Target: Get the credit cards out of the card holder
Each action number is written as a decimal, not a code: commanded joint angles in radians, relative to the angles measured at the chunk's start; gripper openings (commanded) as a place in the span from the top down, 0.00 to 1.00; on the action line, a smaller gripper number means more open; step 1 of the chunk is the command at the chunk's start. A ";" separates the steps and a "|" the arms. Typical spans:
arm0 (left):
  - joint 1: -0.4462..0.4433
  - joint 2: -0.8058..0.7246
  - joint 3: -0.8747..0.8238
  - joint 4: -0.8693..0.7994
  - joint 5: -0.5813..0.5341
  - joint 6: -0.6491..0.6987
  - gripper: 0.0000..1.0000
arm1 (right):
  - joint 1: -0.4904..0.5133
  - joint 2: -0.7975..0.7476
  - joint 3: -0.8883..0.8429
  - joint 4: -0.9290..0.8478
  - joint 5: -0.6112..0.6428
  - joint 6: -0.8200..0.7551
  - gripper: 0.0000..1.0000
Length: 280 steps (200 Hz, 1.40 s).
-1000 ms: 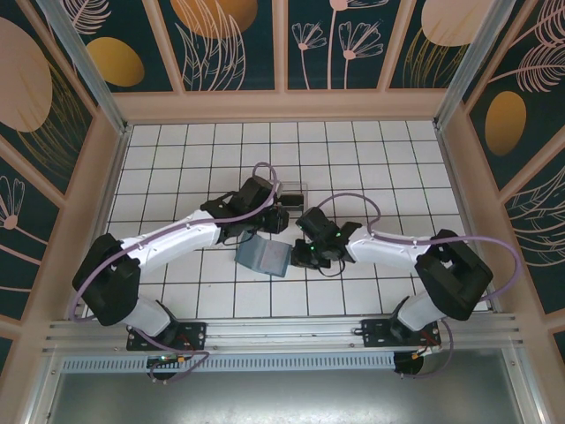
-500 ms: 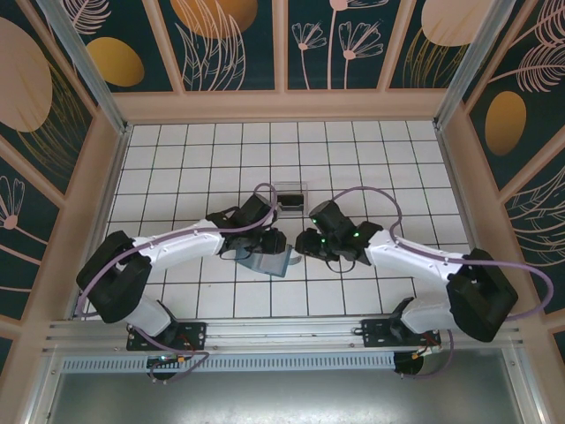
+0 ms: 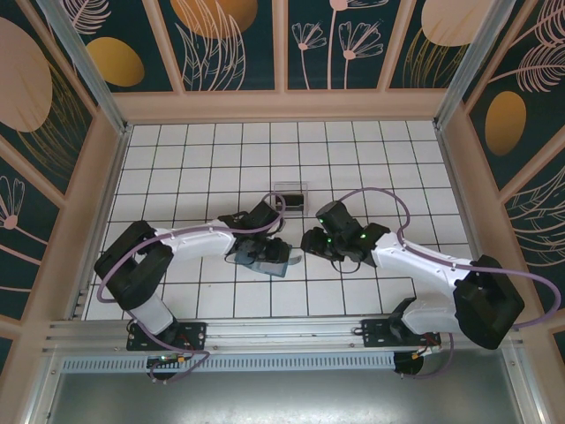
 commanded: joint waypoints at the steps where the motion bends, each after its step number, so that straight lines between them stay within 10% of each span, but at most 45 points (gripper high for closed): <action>1: -0.005 0.020 0.017 0.025 0.031 -0.010 0.64 | -0.005 -0.001 -0.008 -0.012 0.018 0.006 0.57; 280: -0.037 0.024 0.110 -0.226 -0.278 0.011 0.64 | -0.008 0.001 0.003 -0.036 0.028 -0.017 0.57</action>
